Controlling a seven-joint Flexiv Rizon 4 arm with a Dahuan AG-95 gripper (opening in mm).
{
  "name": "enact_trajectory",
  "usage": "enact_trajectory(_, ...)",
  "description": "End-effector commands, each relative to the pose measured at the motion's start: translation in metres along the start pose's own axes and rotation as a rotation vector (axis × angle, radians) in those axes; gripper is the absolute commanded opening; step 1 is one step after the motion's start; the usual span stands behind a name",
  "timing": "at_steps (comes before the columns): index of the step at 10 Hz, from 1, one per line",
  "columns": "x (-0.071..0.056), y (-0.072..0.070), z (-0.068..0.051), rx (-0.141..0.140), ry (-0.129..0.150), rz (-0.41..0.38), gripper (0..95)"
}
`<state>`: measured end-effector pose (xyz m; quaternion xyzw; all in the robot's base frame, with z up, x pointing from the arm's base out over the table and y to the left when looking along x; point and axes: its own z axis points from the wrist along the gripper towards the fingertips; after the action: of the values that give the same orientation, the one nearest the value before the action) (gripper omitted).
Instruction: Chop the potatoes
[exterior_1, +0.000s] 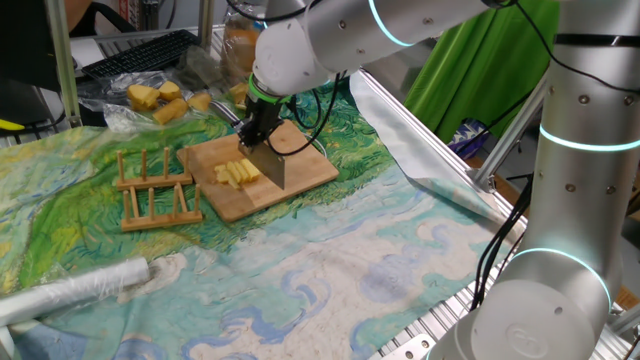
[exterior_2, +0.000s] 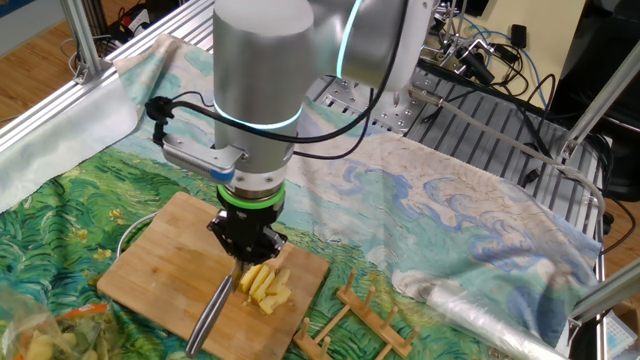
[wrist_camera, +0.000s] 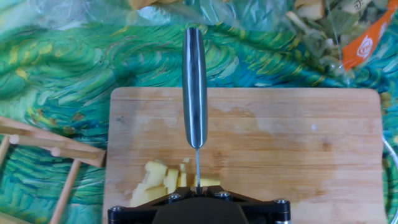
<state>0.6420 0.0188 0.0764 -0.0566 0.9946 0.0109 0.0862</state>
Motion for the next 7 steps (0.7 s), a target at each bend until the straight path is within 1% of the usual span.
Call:
enact_trajectory(1,0.0005,-0.0003,-0.0017,-0.003,0.003,0.008,0.0)
enact_trajectory(5,0.0008,-0.0008,-0.0012,0.000,0.007,0.015,0.0)
enact_trajectory(7,0.0020,-0.0017,-0.0054,-0.001,0.010,0.019,0.0)
